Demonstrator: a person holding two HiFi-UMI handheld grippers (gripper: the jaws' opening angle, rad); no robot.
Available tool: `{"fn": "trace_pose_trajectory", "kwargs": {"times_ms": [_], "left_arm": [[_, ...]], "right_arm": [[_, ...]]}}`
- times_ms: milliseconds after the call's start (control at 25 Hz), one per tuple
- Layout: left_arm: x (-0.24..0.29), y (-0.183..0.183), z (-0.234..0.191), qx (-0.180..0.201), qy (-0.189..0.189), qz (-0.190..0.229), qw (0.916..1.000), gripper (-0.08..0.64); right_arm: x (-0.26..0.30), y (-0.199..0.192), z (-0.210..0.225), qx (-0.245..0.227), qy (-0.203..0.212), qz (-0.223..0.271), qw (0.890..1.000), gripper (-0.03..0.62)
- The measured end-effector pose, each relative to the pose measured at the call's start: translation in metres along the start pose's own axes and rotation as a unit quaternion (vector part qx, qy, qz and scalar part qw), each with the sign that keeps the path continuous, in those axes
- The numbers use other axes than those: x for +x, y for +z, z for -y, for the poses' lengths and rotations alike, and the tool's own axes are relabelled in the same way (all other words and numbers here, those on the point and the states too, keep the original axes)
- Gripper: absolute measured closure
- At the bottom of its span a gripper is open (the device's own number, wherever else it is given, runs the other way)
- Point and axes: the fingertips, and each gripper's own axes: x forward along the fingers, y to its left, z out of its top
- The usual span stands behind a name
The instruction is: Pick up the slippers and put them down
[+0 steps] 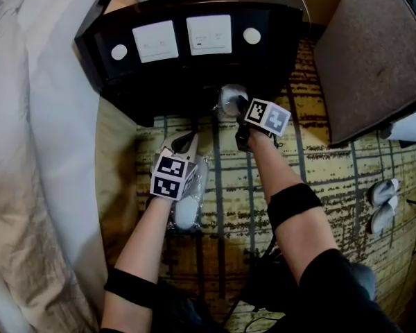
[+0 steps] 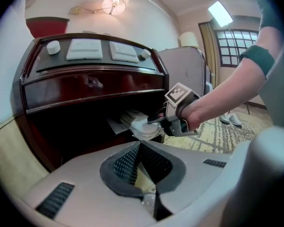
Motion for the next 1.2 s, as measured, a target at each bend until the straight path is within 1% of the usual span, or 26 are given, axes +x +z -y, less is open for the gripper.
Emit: {"fn": "trace_pose_trajectory", "kwargs": {"times_ms": [80, 160, 280, 360, 400, 440, 560, 680, 800, 1000, 1120, 1200], "left_arm": [[-0.001, -0.005, -0.006, -0.001, 0.01, 0.0, 1.0, 0.56], [-0.003, -0.006, -0.008, -0.011, 0.013, 0.001, 0.9999, 0.56], [-0.003, -0.01, -0.013, -0.013, 0.019, 0.002, 0.9997, 0.56], [-0.002, -0.012, -0.013, -0.015, 0.018, 0.001, 0.9997, 0.56], [-0.001, -0.013, -0.013, -0.016, 0.017, 0.0, 0.9997, 0.56], [-0.001, -0.014, -0.012, -0.017, 0.016, -0.001, 0.9997, 0.56], [0.0, -0.016, -0.009, -0.019, 0.012, -0.001, 0.9998, 0.56], [0.001, -0.018, -0.007, -0.019, 0.008, 0.0, 0.9998, 0.56], [-0.001, -0.019, -0.004, -0.023, 0.006, -0.002, 0.9997, 0.56], [-0.026, -0.005, 0.007, -0.039, 0.008, -0.02, 0.999, 0.56], [-0.061, 0.02, 0.023, -0.052, 0.001, -0.039, 0.9979, 0.56], [-0.088, 0.042, 0.028, -0.055, 0.002, -0.049, 0.9973, 0.56]], "right_arm": [[0.002, 0.001, 0.002, 0.003, -0.005, 0.01, 1.0, 0.452], [0.003, 0.002, 0.005, 0.001, -0.016, 0.015, 1.0, 0.44], [0.002, 0.006, 0.014, -0.009, -0.049, 0.025, 0.998, 0.409], [0.002, 0.008, 0.018, -0.022, -0.066, 0.027, 0.997, 0.364], [0.002, 0.008, 0.019, -0.03, -0.071, 0.026, 0.997, 0.332], [0.002, 0.008, 0.019, -0.038, -0.074, 0.026, 0.996, 0.286], [0.001, 0.007, 0.014, -0.054, -0.066, 0.028, 0.996, 0.264], [-0.003, 0.009, 0.011, -0.067, -0.06, 0.031, 0.995, 0.262], [-0.011, 0.009, 0.01, -0.071, -0.059, 0.029, 0.995, 0.264], [-0.042, 0.003, -0.002, -0.077, -0.062, 0.003, 0.995, 0.277], [-0.084, 0.0, -0.02, -0.08, -0.063, -0.023, 0.995, 0.345], [-0.116, 0.008, -0.035, -0.091, -0.071, -0.036, 0.993, 0.426]]}}
